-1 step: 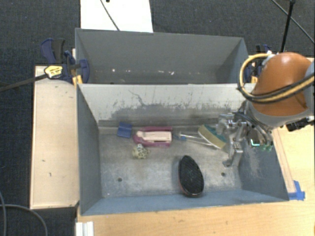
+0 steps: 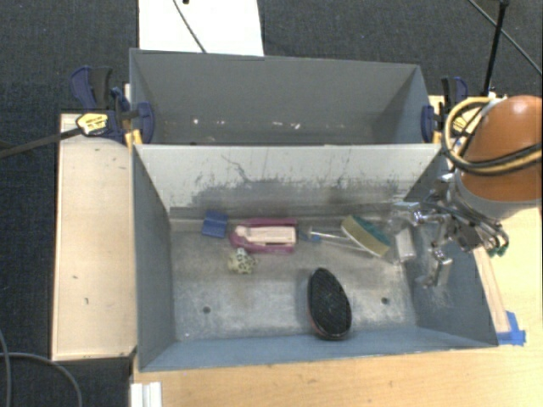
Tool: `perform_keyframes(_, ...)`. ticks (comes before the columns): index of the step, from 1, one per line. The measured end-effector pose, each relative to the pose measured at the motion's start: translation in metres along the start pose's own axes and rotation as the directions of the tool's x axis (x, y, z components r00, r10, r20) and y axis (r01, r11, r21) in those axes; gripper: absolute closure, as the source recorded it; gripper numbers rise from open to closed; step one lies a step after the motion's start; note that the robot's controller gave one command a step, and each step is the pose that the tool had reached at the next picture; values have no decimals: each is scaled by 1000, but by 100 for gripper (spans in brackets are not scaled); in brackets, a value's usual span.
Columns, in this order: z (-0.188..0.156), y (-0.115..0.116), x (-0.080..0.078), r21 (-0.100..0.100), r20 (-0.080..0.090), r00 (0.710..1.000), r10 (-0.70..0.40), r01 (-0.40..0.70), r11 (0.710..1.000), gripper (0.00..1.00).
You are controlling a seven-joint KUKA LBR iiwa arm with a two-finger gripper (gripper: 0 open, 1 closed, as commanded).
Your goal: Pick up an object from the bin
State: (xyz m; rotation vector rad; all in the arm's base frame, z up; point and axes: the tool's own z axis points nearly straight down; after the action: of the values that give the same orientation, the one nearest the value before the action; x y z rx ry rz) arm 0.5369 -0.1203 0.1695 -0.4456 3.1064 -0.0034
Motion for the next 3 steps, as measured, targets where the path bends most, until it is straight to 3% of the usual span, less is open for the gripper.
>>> perform_keyframes(1, 64, 49, -70, -6, 2, 1000, 15, -15, 1000, 0)
perform_keyframes(2, 99, 13, -50, -2, 2, 991, 132, -132, 991, 0)
perform_keyframes(3, 97, 16, -53, -5, 6, 992, 128, -128, 992, 100)
